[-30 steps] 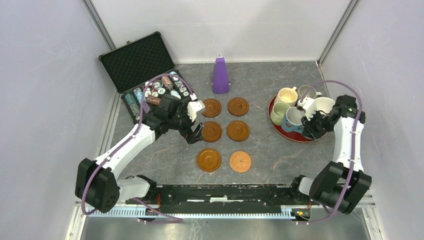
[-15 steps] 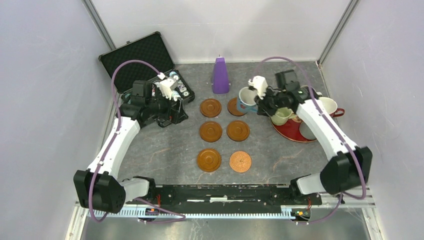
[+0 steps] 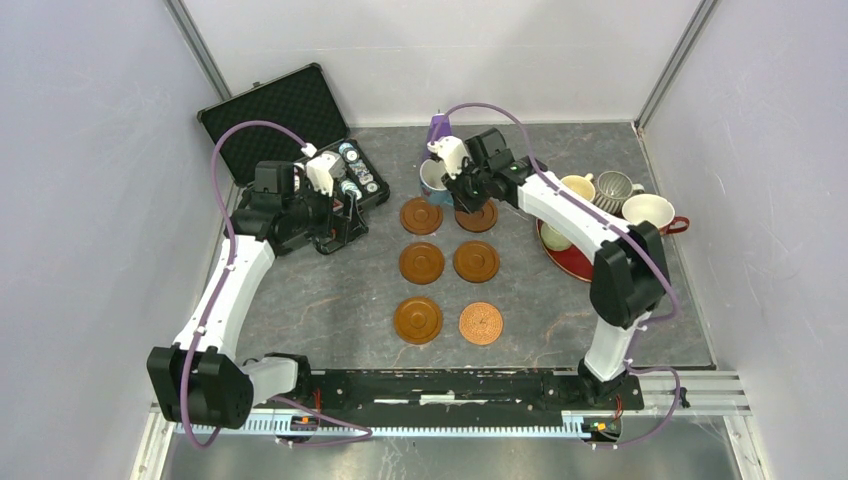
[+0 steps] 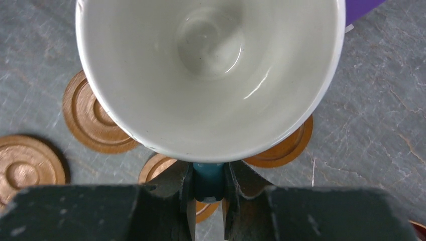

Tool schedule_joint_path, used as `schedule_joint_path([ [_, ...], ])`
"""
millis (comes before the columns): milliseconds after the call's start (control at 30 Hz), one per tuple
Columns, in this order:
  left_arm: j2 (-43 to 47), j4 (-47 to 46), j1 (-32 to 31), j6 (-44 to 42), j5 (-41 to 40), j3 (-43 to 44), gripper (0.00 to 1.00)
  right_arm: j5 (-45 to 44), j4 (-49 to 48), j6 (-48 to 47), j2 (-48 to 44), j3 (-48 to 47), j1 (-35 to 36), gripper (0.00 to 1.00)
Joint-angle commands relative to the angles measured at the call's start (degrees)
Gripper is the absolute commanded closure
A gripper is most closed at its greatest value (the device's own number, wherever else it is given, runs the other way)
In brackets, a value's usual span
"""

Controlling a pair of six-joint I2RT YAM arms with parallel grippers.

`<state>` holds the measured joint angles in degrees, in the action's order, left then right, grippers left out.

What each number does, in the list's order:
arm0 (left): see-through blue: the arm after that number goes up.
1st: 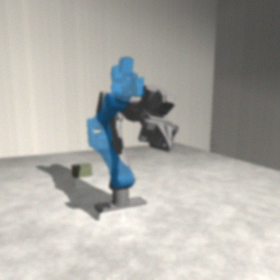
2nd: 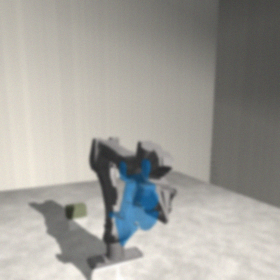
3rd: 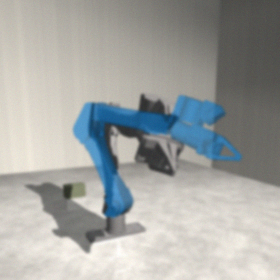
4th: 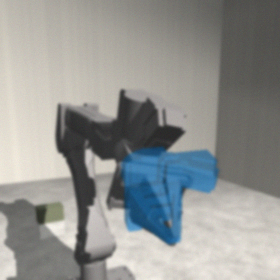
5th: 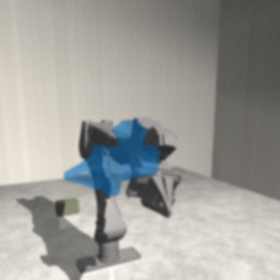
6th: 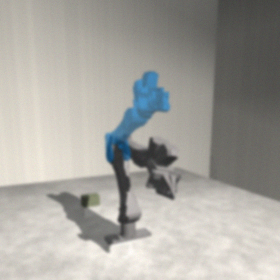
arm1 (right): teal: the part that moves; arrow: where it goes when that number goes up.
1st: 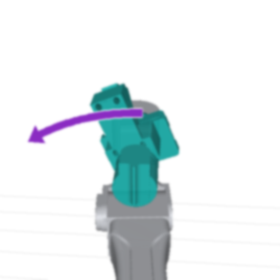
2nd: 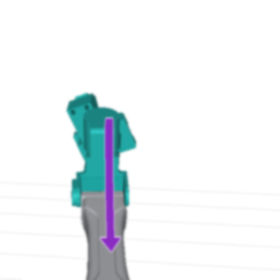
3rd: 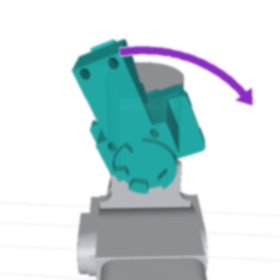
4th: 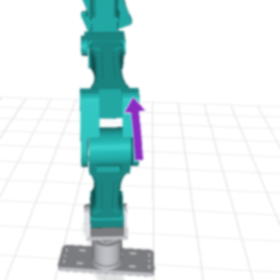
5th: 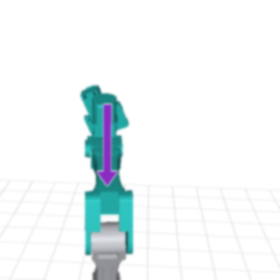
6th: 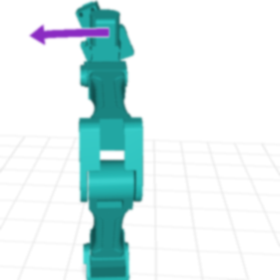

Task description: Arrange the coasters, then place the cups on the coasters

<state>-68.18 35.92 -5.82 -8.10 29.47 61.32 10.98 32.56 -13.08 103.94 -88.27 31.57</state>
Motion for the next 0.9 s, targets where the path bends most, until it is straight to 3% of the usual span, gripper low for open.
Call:
schedule_joint_path([
  [0,0.52,-0.34,0.46,2.22,-0.62,0.51,0.00,-4.05,-5.45,2.70,2.31,-5.22,1.05,1.00],
  [500,-1.23,-0.69,0.77,1.60,0.17,0.54,0.00,-2.30,-5.49,4.64,10.89,-9.57,3.38,0.98],
  [867,-1.62,-0.42,1.21,1.67,1.57,0.55,0.00,-0.35,-5.48,6.58,11.92,-8.51,3.67,0.96],
])
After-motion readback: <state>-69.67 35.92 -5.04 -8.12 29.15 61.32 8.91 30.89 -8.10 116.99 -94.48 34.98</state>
